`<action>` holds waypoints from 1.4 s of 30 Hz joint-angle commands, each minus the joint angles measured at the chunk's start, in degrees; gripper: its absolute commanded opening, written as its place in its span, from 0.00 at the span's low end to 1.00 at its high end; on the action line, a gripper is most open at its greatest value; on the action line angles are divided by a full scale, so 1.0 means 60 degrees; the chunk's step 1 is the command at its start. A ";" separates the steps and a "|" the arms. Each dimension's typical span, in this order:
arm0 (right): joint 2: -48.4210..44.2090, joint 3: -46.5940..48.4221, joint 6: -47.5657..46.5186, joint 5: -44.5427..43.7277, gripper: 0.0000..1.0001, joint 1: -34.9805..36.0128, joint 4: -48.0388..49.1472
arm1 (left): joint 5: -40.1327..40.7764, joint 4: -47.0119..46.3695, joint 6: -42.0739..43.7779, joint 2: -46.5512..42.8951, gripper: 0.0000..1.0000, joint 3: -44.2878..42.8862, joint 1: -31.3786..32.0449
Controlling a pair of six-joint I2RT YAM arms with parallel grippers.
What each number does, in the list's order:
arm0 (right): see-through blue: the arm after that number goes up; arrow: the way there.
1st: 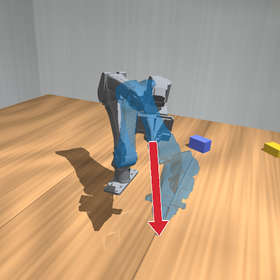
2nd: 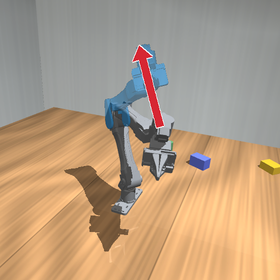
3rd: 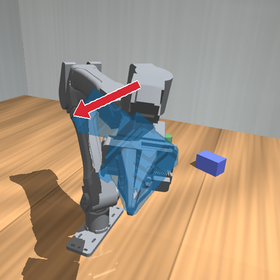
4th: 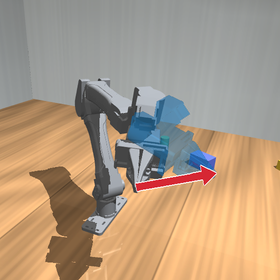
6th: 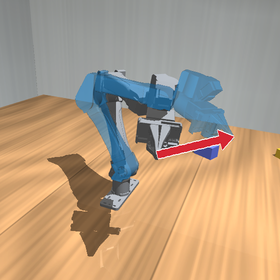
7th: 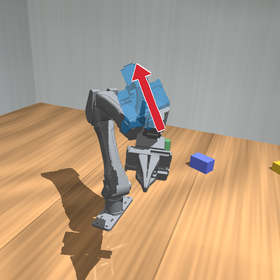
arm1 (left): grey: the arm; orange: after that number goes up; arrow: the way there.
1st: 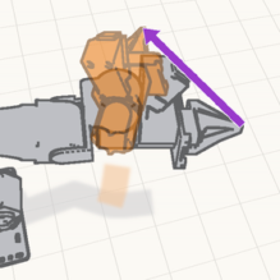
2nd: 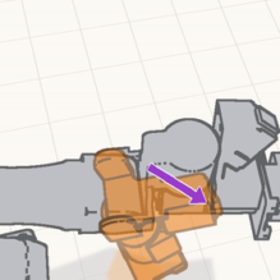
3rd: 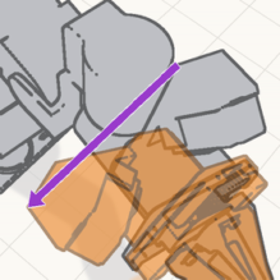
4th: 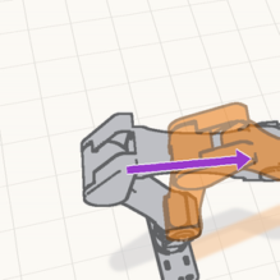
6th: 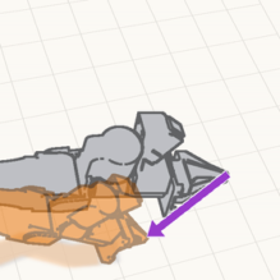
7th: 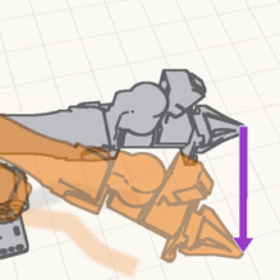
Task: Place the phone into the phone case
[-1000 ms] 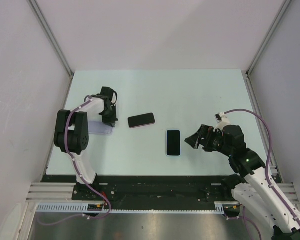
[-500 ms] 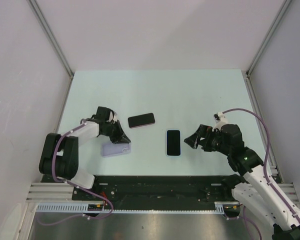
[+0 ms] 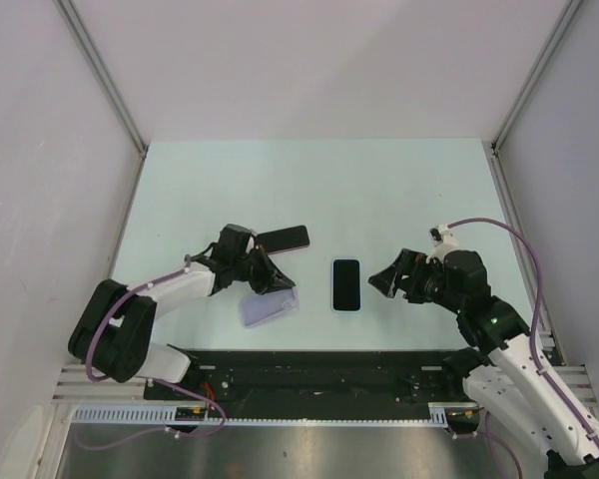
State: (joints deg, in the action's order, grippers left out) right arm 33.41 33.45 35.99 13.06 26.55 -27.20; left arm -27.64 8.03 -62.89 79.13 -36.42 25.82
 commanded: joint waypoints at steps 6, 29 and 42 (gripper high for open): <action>-0.0339 0.0269 0.0008 -0.0258 1.00 0.0058 -0.0154 | 0.0139 -0.1413 -0.0403 0.2027 0.02 -0.1383 0.0661; -0.0104 0.0270 -0.0080 0.0240 1.00 0.0073 0.0036 | 0.5720 0.4174 1.0036 0.2604 0.85 -0.6836 0.0765; -0.0456 0.0562 0.0008 0.0665 1.00 0.0073 -0.0373 | 0.2131 0.4095 1.6969 0.2776 1.00 -0.6203 -0.0011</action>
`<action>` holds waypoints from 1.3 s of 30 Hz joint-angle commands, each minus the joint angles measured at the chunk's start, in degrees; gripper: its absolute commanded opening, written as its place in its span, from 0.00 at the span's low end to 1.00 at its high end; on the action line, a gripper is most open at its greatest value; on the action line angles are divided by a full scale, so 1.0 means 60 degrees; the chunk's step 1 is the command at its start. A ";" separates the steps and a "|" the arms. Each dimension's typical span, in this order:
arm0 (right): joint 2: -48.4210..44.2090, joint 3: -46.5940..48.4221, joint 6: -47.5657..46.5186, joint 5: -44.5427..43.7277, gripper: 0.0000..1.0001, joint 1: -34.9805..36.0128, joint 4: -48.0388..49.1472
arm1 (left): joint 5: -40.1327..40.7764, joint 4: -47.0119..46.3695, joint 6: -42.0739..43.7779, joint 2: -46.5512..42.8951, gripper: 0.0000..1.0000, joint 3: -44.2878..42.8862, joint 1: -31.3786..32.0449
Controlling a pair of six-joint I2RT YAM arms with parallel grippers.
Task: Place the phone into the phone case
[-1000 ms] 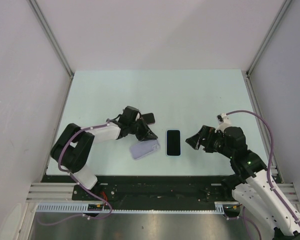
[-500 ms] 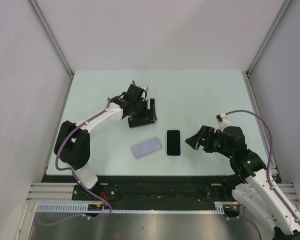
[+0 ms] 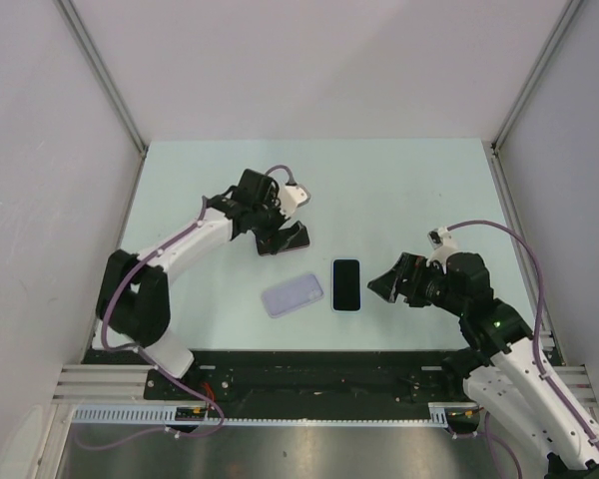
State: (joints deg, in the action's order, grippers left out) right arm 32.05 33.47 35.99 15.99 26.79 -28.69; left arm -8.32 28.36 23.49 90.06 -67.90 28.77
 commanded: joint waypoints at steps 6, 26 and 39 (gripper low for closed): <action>-0.0391 0.0720 -0.0051 -0.0130 1.00 0.0033 -0.0477 | -0.1266 0.0987 0.3627 0.2084 0.96 -0.1677 -0.0504; 0.0312 0.0778 -0.0490 -0.0248 1.00 -0.0143 -0.0375 | -0.1617 0.2012 0.4860 0.4339 0.91 -0.3420 -0.0548; 0.0444 0.0778 -0.0783 -0.0145 1.00 -0.0436 -0.0346 | -0.1207 0.1778 0.4435 0.4941 0.91 -0.3303 -0.0431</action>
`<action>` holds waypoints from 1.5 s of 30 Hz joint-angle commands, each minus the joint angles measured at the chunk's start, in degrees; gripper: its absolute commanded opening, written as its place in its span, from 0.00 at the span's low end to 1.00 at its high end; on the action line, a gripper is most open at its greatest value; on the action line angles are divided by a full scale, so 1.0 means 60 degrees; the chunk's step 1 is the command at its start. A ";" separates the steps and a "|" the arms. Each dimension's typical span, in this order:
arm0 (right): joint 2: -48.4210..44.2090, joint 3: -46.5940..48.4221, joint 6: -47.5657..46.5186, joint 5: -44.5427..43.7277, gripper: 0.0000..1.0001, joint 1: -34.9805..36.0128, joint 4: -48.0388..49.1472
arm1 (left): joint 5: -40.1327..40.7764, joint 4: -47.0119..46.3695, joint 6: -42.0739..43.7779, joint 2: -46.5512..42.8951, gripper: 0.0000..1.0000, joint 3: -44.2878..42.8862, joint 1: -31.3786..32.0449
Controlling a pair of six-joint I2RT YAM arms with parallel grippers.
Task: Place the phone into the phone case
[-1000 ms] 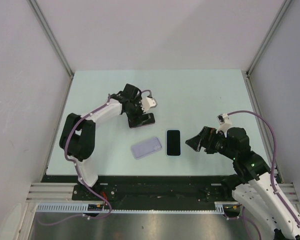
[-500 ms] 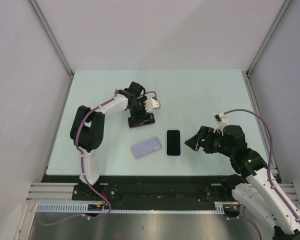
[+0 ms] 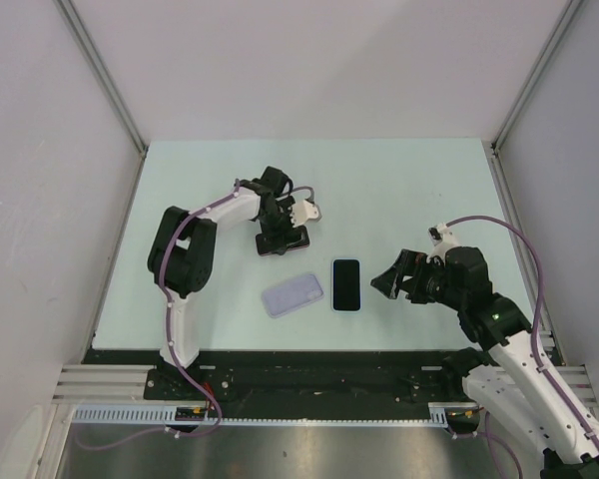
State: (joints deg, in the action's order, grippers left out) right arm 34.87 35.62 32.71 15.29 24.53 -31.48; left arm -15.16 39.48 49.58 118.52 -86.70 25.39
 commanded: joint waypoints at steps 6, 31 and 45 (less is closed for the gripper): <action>-0.0084 0.0422 -0.0281 0.0001 1.00 -0.0163 0.0106 | 0.0051 -0.0238 0.0130 0.0154 0.83 0.0093 0.0163; -0.0773 0.0421 -0.0120 0.0235 1.00 -0.0237 -0.0260 | 0.0108 -0.1658 -0.1292 -0.1750 0.71 0.2188 0.0163; -0.1125 0.0436 -0.0002 0.0147 1.00 -0.0222 -0.0553 | -0.0930 0.0142 -0.0749 -0.0550 1.00 -0.0432 -0.0335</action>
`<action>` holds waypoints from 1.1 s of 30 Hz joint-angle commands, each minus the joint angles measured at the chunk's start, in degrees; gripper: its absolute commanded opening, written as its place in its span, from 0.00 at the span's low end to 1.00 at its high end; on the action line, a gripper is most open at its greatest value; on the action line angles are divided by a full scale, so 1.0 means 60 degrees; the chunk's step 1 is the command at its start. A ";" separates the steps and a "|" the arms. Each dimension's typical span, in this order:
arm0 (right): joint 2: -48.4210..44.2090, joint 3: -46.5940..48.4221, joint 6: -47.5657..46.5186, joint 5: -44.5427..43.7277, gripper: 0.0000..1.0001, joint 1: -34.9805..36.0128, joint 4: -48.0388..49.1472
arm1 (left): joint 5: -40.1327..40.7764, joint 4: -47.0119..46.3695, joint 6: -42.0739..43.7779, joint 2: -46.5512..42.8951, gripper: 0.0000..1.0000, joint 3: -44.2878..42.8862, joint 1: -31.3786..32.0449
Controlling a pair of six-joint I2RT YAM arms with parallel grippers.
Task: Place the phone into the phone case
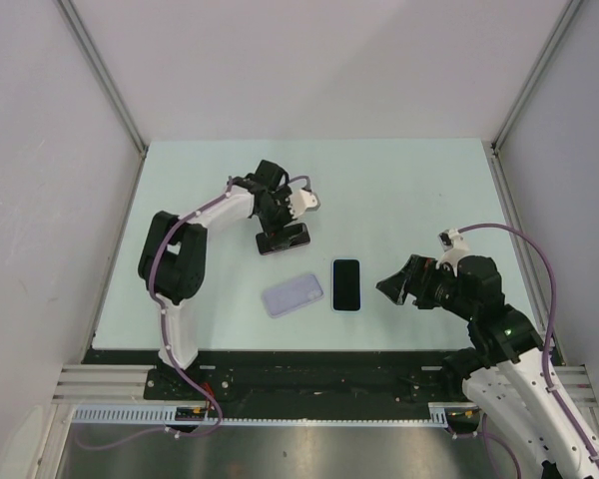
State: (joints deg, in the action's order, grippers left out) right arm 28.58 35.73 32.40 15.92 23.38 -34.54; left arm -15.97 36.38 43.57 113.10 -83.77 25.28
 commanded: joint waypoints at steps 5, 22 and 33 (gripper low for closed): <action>0.0056 0.0403 -0.0025 0.0115 1.00 -0.0043 0.0074 | -0.0956 0.0792 0.0428 0.0545 0.99 -0.1170 -0.0317; 0.0042 0.0418 -0.0098 0.0071 1.00 -0.0087 0.0001 | -0.0591 0.0735 0.0458 0.1351 0.98 -0.1245 -0.0112; 0.0027 0.0403 -0.0112 0.0129 1.00 -0.0131 0.0001 | -0.0738 0.0411 0.0502 0.1146 0.85 -0.0585 -0.0082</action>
State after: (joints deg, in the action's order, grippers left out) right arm 29.30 35.83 32.34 15.99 22.76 -35.11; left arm -18.72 39.86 45.06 121.08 -89.62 24.47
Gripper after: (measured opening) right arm 0.994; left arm 0.872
